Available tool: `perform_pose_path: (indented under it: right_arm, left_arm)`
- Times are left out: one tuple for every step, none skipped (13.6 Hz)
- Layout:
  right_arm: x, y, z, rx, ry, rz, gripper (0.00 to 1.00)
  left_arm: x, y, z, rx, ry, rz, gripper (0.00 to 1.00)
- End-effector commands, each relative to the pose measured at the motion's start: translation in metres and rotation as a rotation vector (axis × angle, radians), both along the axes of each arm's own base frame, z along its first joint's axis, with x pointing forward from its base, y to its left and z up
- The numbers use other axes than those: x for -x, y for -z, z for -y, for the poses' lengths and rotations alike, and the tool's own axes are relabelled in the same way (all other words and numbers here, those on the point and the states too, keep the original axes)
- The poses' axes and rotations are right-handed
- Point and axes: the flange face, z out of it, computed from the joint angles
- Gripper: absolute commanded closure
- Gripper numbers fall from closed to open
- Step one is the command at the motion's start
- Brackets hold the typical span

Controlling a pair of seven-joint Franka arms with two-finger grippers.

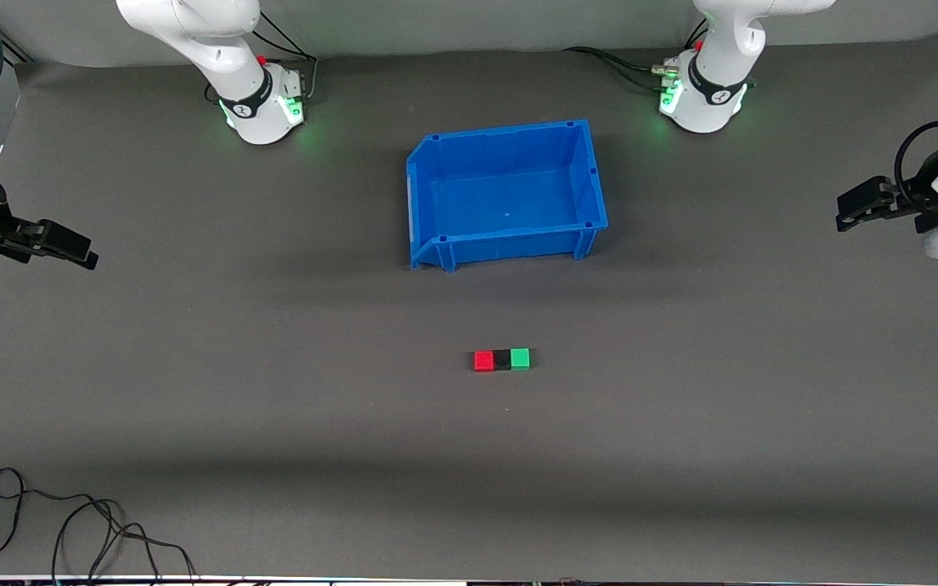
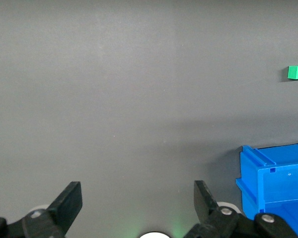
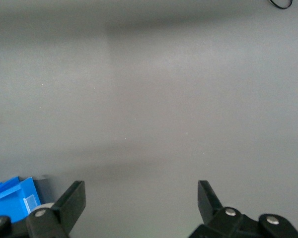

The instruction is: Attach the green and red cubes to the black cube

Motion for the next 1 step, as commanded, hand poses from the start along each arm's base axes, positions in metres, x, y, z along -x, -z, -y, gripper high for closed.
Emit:
perform_pose_path:
  right_arm:
    - [0.0009,-0.0014,-0.0031,0.022,0.002,0.012,0.00]
  left_arm:
    - [-0.0002,-0.0041,0.0042,-0.005,-0.008,-0.002,0.00]
